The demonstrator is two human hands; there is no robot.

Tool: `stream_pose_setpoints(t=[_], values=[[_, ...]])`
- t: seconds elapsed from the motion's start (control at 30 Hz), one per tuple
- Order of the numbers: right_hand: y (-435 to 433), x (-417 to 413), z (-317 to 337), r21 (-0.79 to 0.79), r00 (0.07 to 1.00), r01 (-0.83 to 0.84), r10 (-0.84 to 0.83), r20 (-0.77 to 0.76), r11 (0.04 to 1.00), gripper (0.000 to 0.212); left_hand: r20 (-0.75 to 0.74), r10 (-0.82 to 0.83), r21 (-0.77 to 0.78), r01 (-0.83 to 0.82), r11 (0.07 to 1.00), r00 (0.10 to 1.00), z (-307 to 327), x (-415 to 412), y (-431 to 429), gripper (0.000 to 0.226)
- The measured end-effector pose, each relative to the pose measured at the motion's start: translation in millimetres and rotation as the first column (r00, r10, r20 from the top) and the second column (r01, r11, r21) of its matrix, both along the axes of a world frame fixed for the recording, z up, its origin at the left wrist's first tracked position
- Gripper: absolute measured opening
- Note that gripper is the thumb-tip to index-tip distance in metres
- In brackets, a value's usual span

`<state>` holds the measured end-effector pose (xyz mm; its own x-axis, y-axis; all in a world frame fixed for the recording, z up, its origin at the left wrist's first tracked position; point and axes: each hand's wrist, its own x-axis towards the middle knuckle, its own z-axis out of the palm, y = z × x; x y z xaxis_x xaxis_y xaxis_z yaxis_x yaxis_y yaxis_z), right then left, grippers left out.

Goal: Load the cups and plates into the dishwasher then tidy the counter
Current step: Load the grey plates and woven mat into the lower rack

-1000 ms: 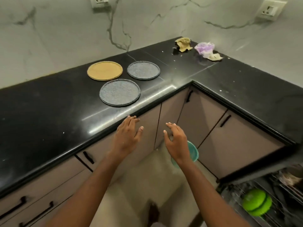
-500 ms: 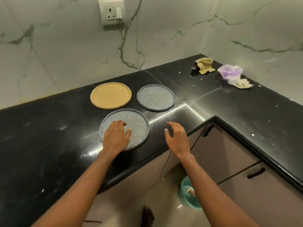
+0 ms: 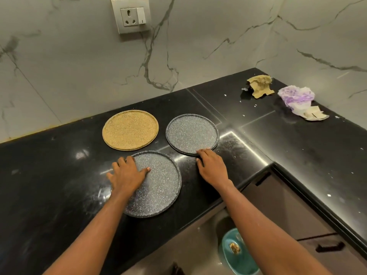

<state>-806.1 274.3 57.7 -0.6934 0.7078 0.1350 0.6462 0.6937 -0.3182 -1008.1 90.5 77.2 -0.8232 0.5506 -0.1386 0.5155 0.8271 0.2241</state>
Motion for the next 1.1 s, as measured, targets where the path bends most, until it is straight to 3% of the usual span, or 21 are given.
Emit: stream_pose_setpoints(t=[0.17,0.33,0.43,0.53,0.6,0.67,0.73,0.87,1.0,1.1], values=[[-7.3,28.2,-0.9,0.152,0.988,0.152,-0.145,-0.057,0.977,0.022,-0.003,0.063,0.010,-0.063,0.998,0.998,2.7,1.9,2.3,0.089],[-21.2,58.9,-2.1,0.069,0.929,0.368,-0.364,-0.064,0.927,0.024,0.071,0.128,0.026,-0.130,0.991,0.989,6.5,0.1,2.2,0.099],[-35.0,71.7,0.7,-0.063,0.785,0.608,-0.612,-0.094,0.791,0.042,0.134,0.147,0.035,-0.153,0.988,0.980,6.5,-1.0,-3.2,0.100],[-45.7,80.2,3.2,-0.388,0.557,0.734,-0.821,-0.123,0.557,0.070,0.177,0.131,0.057,-0.143,0.988,0.976,3.3,1.3,-12.8,0.094],[-50.4,85.4,2.1,-0.627,0.415,0.667,-0.900,-0.136,0.402,0.068,0.168,0.091,0.075,-0.105,0.992,0.982,2.6,5.3,-21.7,0.092],[-58.8,93.2,2.8,-0.821,0.281,0.500,-0.948,-0.147,0.276,0.052,0.180,0.068,0.106,-0.088,0.990,0.981,4.5,11.4,-30.8,0.092],[-69.1,102.4,1.7,-0.918,0.203,0.337,-0.968,-0.147,0.210,0.040,0.224,0.067,0.141,-0.101,0.985,0.972,10.0,18.3,-40.8,0.089],[-105.2,126.3,-4.3,-0.961,0.150,0.205,-0.976,-0.157,0.186,0.034,0.341,0.019,0.304,-0.129,0.944,0.940,17.0,34.1,-62.4,0.075],[-160.9,157.0,-1.4,-0.958,0.074,0.183,-0.975,-0.210,0.221,0.012,0.458,-0.049,0.476,-0.199,0.856,0.887,18.8,59.7,-90.9,0.054],[-200.3,182.0,-2.9,-0.951,0.011,0.182,-0.968,-0.251,0.249,0.029,0.463,-0.128,0.587,-0.195,0.786,0.877,23.2,84.1,-113.1,0.040]])
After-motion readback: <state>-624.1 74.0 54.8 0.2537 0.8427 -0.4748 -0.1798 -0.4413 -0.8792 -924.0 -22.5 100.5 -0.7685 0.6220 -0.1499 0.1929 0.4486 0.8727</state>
